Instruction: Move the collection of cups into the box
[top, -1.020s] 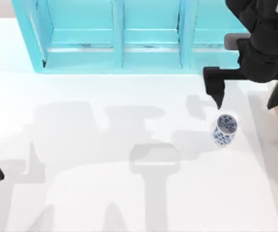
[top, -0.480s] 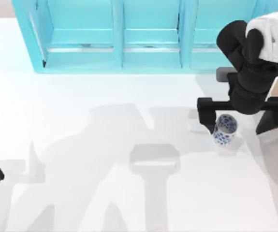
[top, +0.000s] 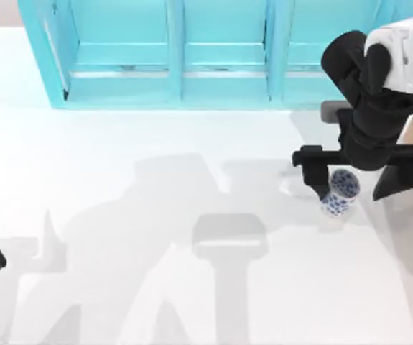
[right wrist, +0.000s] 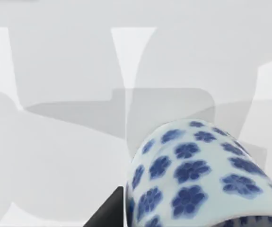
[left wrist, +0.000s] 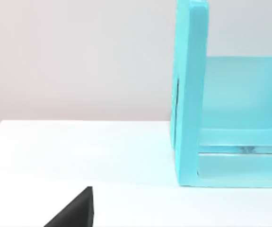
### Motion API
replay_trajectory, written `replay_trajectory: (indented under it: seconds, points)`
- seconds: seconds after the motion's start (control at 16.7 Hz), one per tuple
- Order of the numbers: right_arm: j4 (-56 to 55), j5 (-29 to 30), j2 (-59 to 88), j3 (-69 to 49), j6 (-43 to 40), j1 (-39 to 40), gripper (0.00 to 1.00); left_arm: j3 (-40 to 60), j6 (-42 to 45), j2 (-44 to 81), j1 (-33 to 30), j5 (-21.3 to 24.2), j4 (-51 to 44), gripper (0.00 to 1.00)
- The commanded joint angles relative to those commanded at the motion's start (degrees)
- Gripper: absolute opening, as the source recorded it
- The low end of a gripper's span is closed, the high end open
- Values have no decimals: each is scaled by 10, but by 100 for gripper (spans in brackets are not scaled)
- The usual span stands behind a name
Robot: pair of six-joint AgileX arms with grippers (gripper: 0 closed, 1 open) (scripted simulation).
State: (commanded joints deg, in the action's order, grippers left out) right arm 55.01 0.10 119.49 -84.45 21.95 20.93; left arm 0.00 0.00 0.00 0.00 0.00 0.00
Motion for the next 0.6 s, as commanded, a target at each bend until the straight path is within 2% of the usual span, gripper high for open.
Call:
replay_trajectory:
  seconds: [0.48, 0.6]
  points:
    - [0, 0, 0, 0, 0, 0, 2, 0, 0, 0, 0, 0, 0, 100]
    - [0, 0, 0, 0, 0, 0, 0, 0, 0, 0, 0, 0, 0, 100]
